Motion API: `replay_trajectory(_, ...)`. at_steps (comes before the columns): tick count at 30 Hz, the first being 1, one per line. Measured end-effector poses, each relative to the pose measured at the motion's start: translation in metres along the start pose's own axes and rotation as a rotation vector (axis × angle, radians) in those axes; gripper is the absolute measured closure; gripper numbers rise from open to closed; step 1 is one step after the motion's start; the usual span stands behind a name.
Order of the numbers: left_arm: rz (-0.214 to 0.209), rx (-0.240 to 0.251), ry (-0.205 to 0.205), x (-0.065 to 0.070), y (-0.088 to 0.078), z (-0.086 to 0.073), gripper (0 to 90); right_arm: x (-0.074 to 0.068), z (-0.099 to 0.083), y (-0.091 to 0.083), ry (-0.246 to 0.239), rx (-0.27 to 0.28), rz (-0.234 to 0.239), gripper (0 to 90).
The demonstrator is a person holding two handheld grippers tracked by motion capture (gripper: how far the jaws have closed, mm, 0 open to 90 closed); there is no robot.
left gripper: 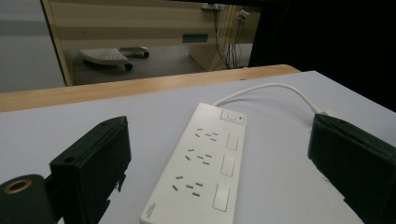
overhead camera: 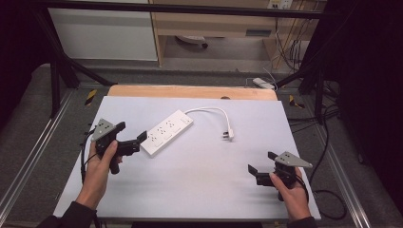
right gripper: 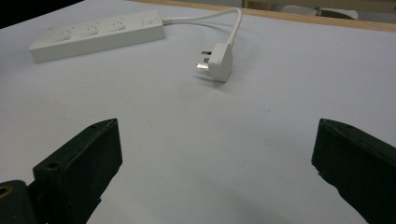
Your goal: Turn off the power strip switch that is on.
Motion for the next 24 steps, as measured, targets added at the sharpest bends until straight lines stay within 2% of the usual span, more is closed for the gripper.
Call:
replay_trajectory(13, 0.019, 0.017, -0.015, -0.007, -0.034, -0.008, 6.0, 0.000, 0.000, 0.002, -0.003, -0.005, 0.000, 2.1)
replay_trajectory(24, 0.024, 0.006, -0.025, -0.008, -0.052, -0.024, 6.0, 0.000, 0.000, 0.002, -0.004, -0.007, -0.001, 2.1)
Point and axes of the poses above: each handheld gripper's, and its own axes: y roughly forward along the jaws, z roughly out of its top, x roughly to its right, the point moved 2 cm from there along y, roughly forward along the jaws, and after that the axes turned 4 degrees about y, right-handed, at the moved point
